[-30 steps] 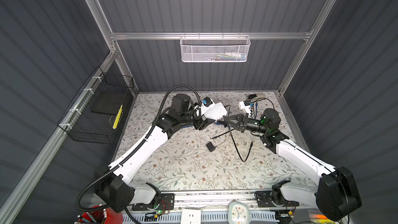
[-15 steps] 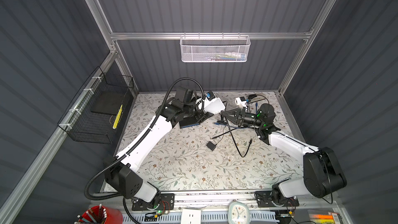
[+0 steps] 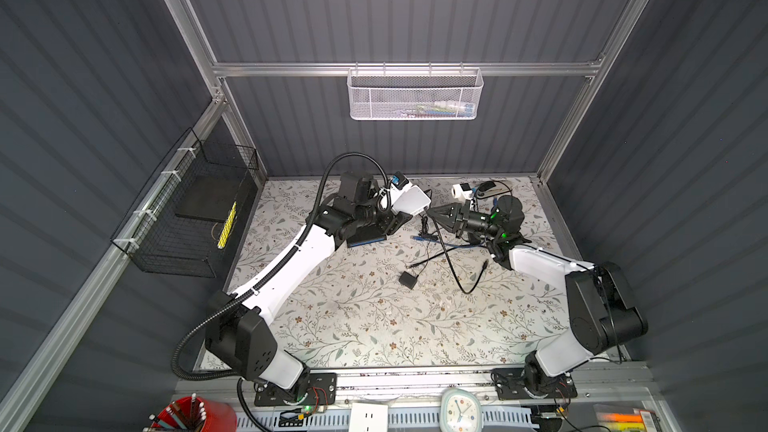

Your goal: Insert the plug into the switch port

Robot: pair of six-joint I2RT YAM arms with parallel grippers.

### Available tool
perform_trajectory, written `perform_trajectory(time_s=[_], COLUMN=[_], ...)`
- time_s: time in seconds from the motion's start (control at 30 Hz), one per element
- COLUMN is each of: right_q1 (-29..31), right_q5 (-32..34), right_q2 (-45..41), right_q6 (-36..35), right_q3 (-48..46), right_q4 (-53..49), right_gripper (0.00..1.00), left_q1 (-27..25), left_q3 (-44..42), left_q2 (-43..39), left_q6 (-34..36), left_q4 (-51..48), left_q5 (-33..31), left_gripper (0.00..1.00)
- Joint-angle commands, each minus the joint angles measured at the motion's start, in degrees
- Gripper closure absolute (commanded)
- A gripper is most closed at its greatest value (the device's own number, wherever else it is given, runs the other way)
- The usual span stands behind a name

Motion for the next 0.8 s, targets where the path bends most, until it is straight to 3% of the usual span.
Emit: perform_trajectory(time_s=[0.0,0.07,0.17,0.3,0.37,0.47,0.57,0.67,0.77], right_q1=[1.28,1.31,1.22,0.43,0.60,0.00,-0.60,-1.05,-1.35], right_q5=[8.94,5.44,1.93,-1.04,-0.79,-0.21,0.07,0.23,-0.29], right_q2=[3.50,5.95,3.62,5.24,3.79,-0.66,-4.87,-9.68,-15.90], right_q6=[4.35,7.93,-2.23,-0.07,-3.63,-11.27,-15.15,-16.41,-19.91], right_q3=[10.22,13.64,16.11,15.78,16.04,15.03,11.56,6.13,2.48], right_q4=[9.06,10.29,-8.62,-6.59,-10.91,-20.95,-26.11,-27.85,-30.93], right_gripper=[1.00,1.00,1.00,1.00,0.97,0.69,0.49,0.39,0.28], left_q1=[-11.37,-11.75,-12.01,-12.10,-11.97,-9.03,-3.63,-1.15,-0.85], left_q3=[-0.63,1.88,3.37,4.35,4.14,2.95,1.15,0.51,-3.48], left_q2=[2.75,3.86,4.76,5.79,5.68,4.60,2.36,-0.24,-3.42], left_q6=[6.84,9.16,12.15,13.30,10.43,3.19,-5.59,-7.56,-5.11], left_q4=[-14.28,-17.41,-20.80,-22.47,-20.45,-15.65,-10.28,-8.34,-6.56], left_q5=[33.65,33.46,32.44,31.66,28.33,22.49,18.77,16.03,16.49], left_gripper=[0.75,0.75,0.75,0.74,0.74,0.74,0.75,0.74,0.73])
